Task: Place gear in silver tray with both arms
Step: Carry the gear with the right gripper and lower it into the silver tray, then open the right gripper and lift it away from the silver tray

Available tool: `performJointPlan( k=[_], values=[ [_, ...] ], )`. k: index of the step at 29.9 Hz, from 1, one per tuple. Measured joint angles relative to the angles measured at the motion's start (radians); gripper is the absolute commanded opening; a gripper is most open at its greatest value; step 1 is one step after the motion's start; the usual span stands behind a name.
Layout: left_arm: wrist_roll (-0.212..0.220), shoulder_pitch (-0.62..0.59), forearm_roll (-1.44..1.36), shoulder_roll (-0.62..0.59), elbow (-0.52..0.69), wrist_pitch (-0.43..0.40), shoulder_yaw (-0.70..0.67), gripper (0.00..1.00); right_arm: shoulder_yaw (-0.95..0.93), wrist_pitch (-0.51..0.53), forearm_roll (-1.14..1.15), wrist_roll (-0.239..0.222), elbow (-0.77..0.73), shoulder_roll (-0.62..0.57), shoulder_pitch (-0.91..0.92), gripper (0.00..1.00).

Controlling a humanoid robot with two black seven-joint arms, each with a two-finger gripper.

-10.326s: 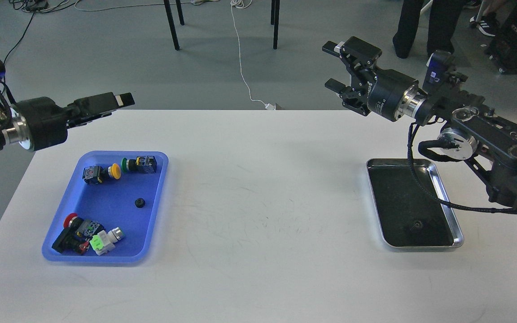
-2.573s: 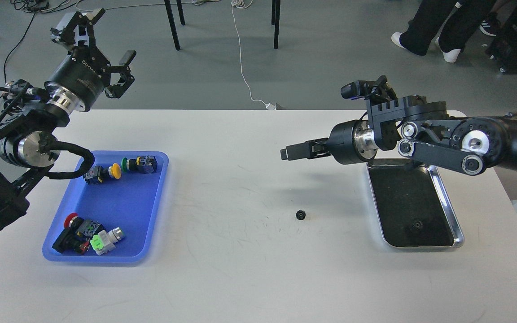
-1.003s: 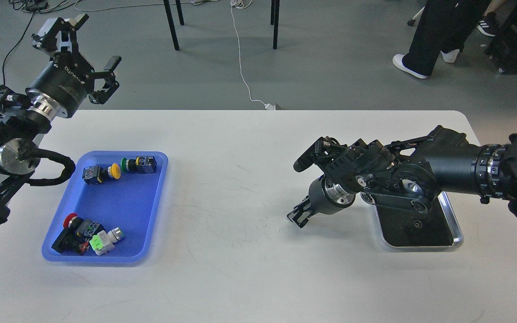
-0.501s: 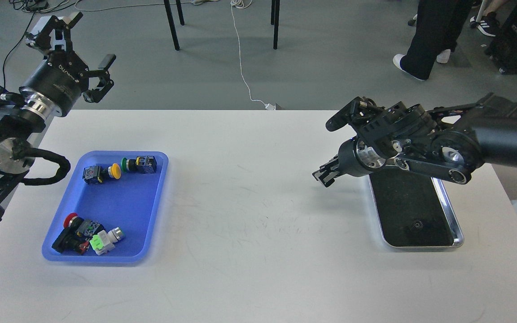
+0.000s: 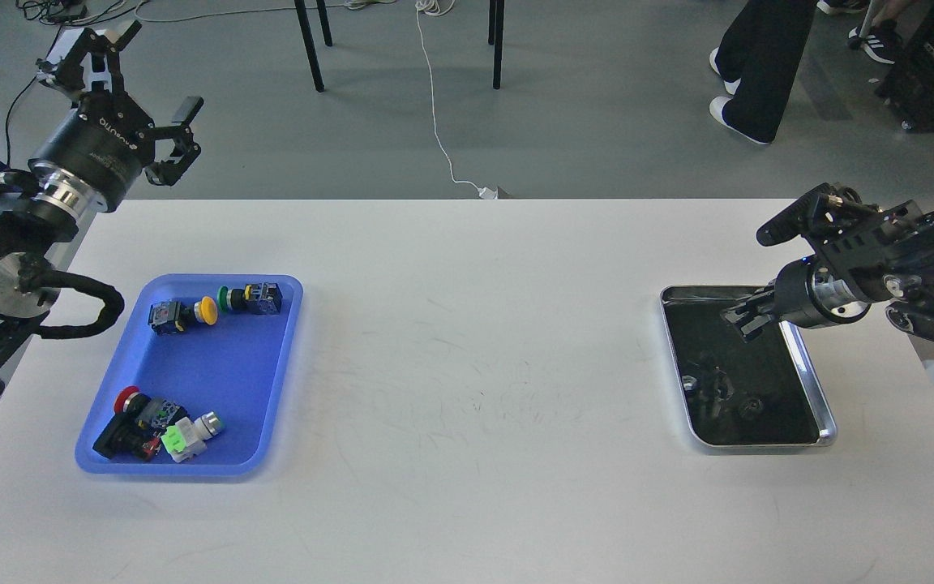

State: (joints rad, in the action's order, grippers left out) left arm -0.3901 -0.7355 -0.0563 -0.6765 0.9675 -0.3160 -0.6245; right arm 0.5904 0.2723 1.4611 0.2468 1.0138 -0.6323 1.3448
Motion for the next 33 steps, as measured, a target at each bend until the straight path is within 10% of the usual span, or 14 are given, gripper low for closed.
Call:
performJointPlan(
  k=[11, 24, 33],
  values=[
    [-0.001, 0.001, -0.002, 0.000, 0.000, 0.008, 0.000, 0.98, -0.031, -0.016, 0.000, 0.002, -0.005, -0.009, -0.041, 0.32],
    [-0.001, 0.001, 0.001, -0.002, 0.000, 0.013, -0.002, 0.98, -0.122, -0.020, -0.002, 0.003, 0.020, -0.092, -0.108, 0.94],
    [0.007, -0.004, 0.001, -0.030, 0.007, 0.011, -0.003, 0.98, -0.476, -0.030, -0.160, -0.001, 0.046, -0.114, -0.141, 0.98]
  ],
)
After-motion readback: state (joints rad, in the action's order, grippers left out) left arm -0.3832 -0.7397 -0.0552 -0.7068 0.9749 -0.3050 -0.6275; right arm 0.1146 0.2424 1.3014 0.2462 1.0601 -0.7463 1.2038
